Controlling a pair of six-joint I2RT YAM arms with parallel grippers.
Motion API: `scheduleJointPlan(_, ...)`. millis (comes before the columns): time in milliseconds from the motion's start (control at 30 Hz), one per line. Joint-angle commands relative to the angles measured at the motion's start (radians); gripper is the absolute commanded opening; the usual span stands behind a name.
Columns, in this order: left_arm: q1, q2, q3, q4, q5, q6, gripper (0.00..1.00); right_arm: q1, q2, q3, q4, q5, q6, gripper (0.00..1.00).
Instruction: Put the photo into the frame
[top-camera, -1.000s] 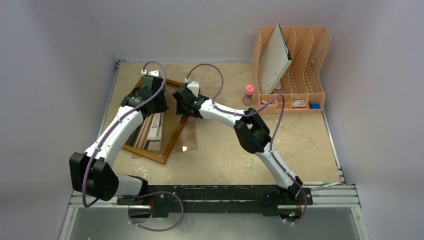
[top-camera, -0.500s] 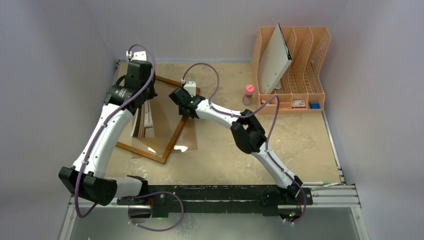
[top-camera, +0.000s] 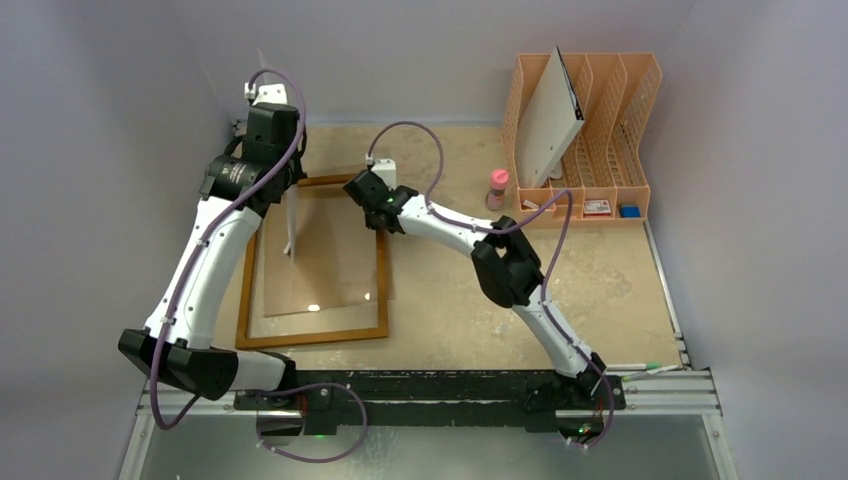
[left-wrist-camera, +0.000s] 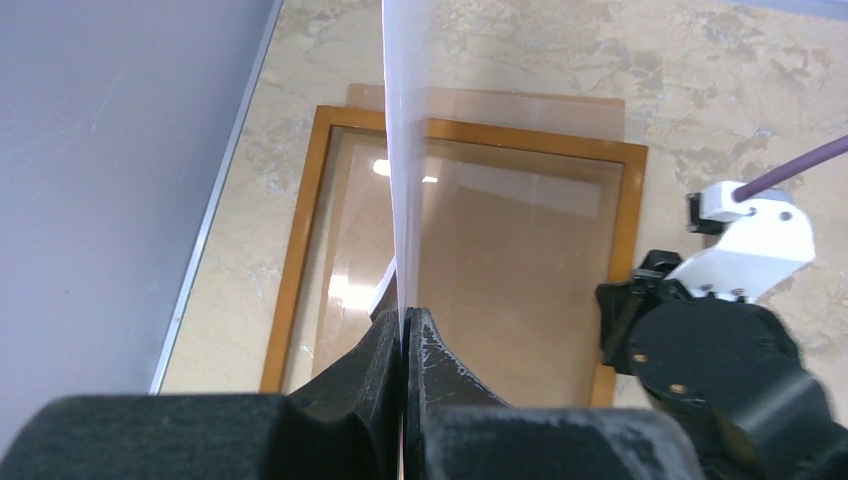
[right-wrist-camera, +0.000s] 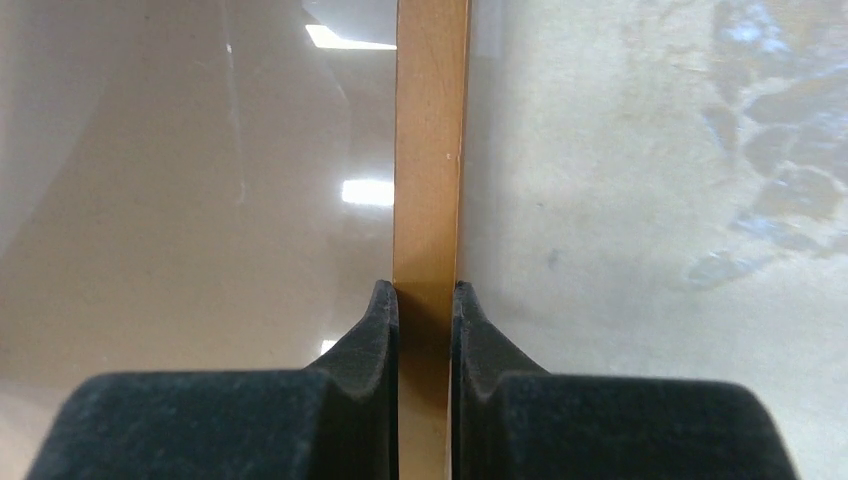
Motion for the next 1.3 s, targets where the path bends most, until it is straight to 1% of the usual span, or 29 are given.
scheduleJointPlan(0,0.003,0.010,0.027,-0.018,-0.021,0.021,0.00,-0.048,-0.174,-0.072,0.053,-0.059,0.017,0.00)
scheduleJointPlan(133,0.006,0.019,0.030,-0.022,-0.019,0.021,0.00,-0.086,-0.241,-0.172,0.116,-0.102,0.011,0.00)
scheduleJointPlan(267,0.008,0.028,0.060,-0.047,-0.029,0.027,0.00,-0.126,-0.295,-0.239,0.157,-0.112,-0.007,0.00)
scheduleJointPlan(367,0.008,0.024,0.110,-0.070,-0.020,0.032,0.00,-0.147,-0.307,-0.271,0.172,-0.084,-0.046,0.00)
scheduleJointPlan(467,0.008,0.013,0.182,-0.089,0.008,0.037,0.00,-0.155,-0.293,-0.273,0.170,-0.038,-0.093,0.00)
scheduleJointPlan(533,0.008,0.008,0.231,-0.105,-0.003,0.044,0.00,-0.158,-0.281,-0.270,0.165,-0.016,-0.111,0.00)
scheduleJointPlan(600,0.008,0.004,0.270,-0.124,-0.046,0.057,0.00,-0.165,-0.272,-0.268,0.159,-0.002,-0.119,0.00)
scheduleJointPlan(733,0.008,-0.001,0.295,-0.174,-0.206,0.077,0.00,-0.178,-0.275,-0.269,0.154,0.022,-0.140,0.00)
scheduleJointPlan(933,0.009,-0.020,0.295,-0.219,-0.395,0.077,0.00,-0.198,-0.298,-0.268,0.143,0.058,-0.174,0.00)
scheduleJointPlan(1033,0.008,-0.021,0.287,-0.226,-0.467,0.088,0.00,-0.208,-0.320,-0.284,0.146,0.059,-0.185,0.00)
scheduleJointPlan(1100,0.008,-0.018,0.266,-0.221,-0.495,0.100,0.00,-0.211,-0.338,-0.294,0.148,0.056,-0.190,0.00)
scheduleJointPlan(1167,0.008,-0.011,0.232,-0.209,-0.493,0.110,0.00,-0.215,-0.361,-0.310,0.158,0.049,-0.194,0.00)
scheduleJointPlan(1267,0.008,0.018,0.162,-0.186,-0.418,0.117,0.00,-0.225,-0.395,-0.340,0.174,0.029,-0.194,0.00)
